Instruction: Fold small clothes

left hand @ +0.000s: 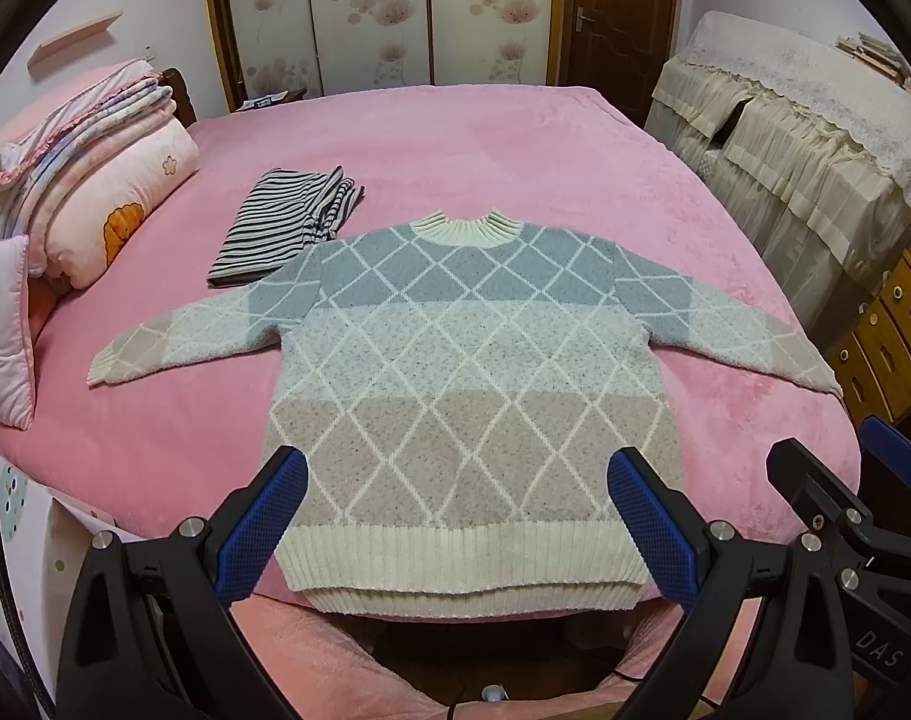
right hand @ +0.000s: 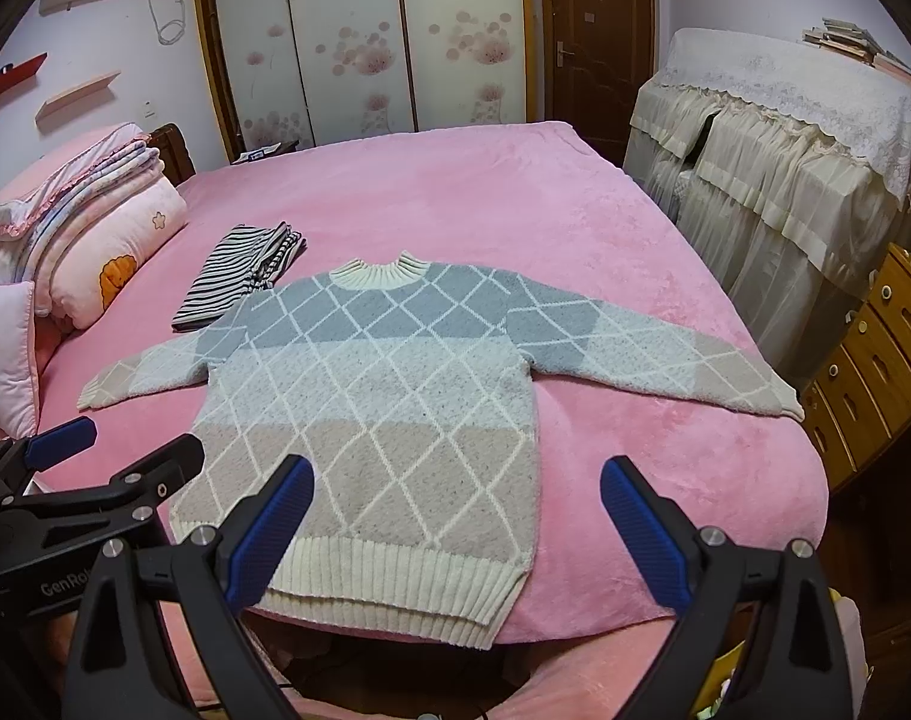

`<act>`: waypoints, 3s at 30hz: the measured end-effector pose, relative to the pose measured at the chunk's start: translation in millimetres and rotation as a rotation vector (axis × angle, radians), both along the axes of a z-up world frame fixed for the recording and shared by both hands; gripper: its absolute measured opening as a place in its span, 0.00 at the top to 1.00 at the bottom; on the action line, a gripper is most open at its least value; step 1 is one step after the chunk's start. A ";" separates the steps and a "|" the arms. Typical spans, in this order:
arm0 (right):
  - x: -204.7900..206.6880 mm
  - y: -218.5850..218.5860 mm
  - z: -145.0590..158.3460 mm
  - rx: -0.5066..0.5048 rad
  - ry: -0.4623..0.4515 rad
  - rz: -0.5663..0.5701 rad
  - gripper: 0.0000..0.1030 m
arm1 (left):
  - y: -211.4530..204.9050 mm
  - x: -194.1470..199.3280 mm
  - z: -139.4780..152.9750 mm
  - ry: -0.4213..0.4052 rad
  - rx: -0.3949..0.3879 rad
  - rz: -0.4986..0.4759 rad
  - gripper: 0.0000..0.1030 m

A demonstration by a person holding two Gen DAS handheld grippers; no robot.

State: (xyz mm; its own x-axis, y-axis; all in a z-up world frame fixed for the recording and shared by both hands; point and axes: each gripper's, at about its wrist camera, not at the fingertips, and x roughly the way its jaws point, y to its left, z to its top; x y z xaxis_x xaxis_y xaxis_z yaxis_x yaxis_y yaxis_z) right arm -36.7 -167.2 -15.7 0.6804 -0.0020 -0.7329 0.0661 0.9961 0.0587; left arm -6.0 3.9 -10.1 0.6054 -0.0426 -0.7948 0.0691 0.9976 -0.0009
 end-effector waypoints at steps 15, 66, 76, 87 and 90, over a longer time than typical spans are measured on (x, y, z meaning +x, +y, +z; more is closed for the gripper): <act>0.1 0.0 -1.4 0.001 0.002 0.000 0.06 | -1.5 1.8 -1.8 0.000 -0.005 0.000 0.03; 4.3 -129.2 104.3 0.028 -0.313 -0.088 0.03 | -65.7 39.9 84.1 -0.246 -0.132 -0.046 0.03; 4.1 -160.1 77.3 -0.072 -0.357 -0.211 0.03 | -98.9 74.1 56.0 -0.160 -0.117 -0.048 0.03; 15.5 -213.7 43.2 -0.206 -0.276 -0.360 0.03 | -170.3 117.0 21.1 -0.174 -0.074 -0.130 0.03; 16.3 -239.5 34.4 -0.169 -0.254 -0.397 0.03 | -195.4 129.0 11.7 -0.179 -0.033 -0.169 0.03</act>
State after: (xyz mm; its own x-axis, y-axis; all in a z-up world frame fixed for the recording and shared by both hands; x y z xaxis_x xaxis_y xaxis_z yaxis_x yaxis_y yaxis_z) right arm -20.3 -406.7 18.7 0.7601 -0.4013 -0.5110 0.4463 0.8941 -0.0382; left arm 123.0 -191.5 1.6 0.7183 -0.1791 -0.6722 0.2370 0.9715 -0.0056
